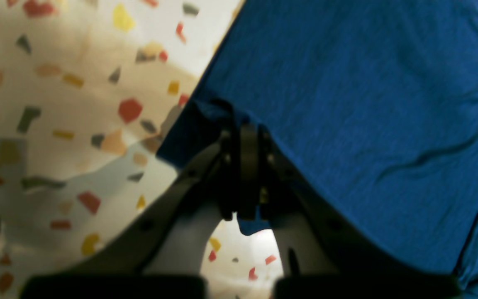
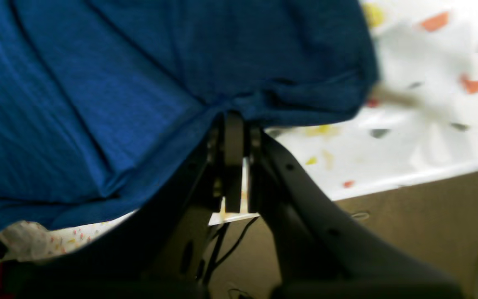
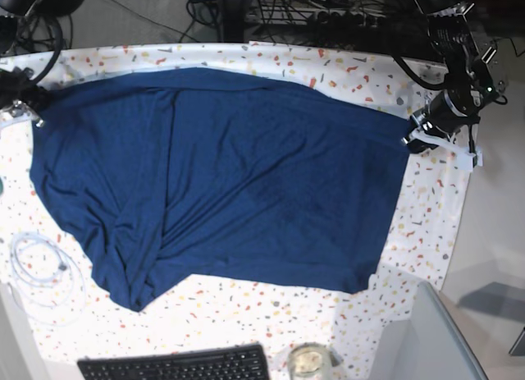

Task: Layout the t-shirt on the table in an organized manner, then fold the t-shirt properly
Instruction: 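Fold the held shirt edge over onto the shirt body with both grippers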

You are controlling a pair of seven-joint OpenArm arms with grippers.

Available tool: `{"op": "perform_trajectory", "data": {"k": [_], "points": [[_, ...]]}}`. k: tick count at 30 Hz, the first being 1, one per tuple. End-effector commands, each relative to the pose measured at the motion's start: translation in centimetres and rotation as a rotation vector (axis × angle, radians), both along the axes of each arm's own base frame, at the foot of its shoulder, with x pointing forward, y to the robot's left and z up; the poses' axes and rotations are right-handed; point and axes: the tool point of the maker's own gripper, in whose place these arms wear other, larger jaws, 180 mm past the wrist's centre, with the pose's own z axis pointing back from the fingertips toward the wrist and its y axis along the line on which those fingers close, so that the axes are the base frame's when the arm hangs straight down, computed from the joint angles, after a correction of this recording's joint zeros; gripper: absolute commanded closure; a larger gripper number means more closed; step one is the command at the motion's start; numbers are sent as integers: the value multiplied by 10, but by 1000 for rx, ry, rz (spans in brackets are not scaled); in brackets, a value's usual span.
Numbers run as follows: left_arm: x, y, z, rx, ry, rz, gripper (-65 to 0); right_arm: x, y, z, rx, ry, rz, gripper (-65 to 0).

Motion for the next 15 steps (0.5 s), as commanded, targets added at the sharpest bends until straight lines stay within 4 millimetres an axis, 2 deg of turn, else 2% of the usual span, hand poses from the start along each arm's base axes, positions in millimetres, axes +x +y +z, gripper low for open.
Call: {"op": "perform_trajectory", "data": {"k": [1, 5, 7, 11, 15], "points": [[11, 6, 13, 12, -51, 5, 0, 12, -9, 8, -15, -35, -16, 0], [22, 5, 19, 12, -75, 3, 0, 4, -27, 5, -7, -23, -87, 0], [25, 6, 21, 10, -79, 15, 0, 7, -33, 9, -18, -31, -90, 0], [33, 5, 24, 3, -91, 19, 0, 7, -30, 10, -4, -22, -84, 0], [34, 3, 12, -29, -66, 31, 0, 13, -24, 14, 23, -19, -69, 0]]}}
